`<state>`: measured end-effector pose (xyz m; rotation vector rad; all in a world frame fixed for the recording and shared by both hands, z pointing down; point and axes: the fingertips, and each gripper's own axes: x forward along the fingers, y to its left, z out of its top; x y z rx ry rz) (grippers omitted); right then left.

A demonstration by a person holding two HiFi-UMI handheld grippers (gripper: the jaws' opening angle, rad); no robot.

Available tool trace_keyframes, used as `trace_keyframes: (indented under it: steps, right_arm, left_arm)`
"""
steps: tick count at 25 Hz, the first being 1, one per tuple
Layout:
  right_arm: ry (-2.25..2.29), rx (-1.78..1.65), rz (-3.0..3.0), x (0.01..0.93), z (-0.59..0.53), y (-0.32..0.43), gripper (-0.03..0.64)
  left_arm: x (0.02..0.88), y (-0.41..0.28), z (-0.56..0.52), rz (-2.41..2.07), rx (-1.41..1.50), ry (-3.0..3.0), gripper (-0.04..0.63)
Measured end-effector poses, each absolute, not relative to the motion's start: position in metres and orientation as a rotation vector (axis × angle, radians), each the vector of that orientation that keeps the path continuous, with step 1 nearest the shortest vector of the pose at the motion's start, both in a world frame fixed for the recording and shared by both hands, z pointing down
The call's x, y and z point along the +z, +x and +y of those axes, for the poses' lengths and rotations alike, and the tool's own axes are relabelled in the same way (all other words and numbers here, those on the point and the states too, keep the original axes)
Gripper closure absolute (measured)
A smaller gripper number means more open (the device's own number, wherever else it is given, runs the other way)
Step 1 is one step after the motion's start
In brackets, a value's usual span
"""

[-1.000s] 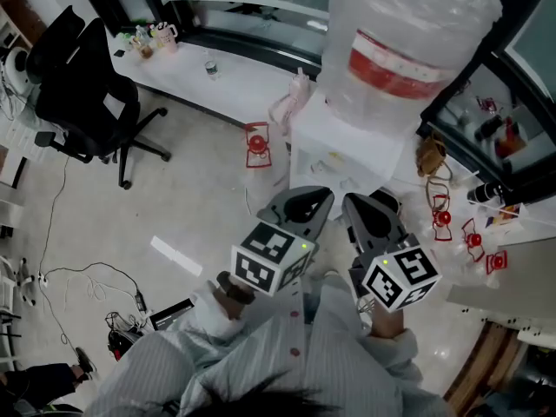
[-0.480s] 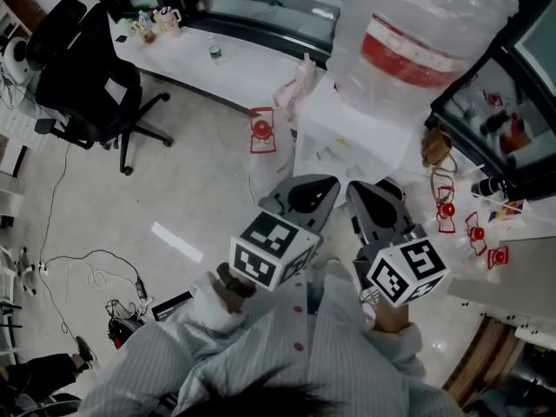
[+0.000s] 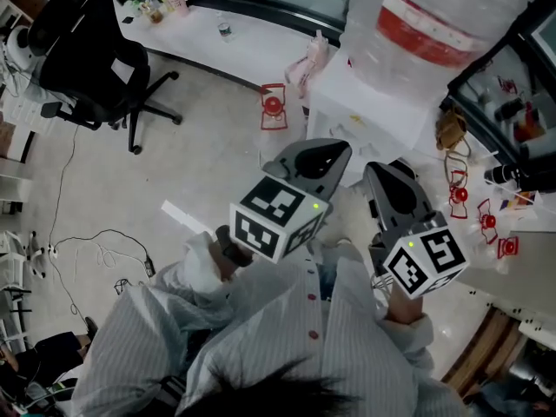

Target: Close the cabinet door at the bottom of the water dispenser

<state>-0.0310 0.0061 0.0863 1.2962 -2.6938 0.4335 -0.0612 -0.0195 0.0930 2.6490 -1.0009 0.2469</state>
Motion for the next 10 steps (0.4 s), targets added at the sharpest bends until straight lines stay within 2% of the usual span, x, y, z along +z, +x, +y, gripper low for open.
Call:
trace_keyframes:
  steps: [10]
  right_arm:
    - [1.306,0.441,-2.671,0.089,0.002,-0.019,0.603]
  left_arm:
    - [0.105,-0.073,-0.034,-1.032,0.430,2.718,0.584]
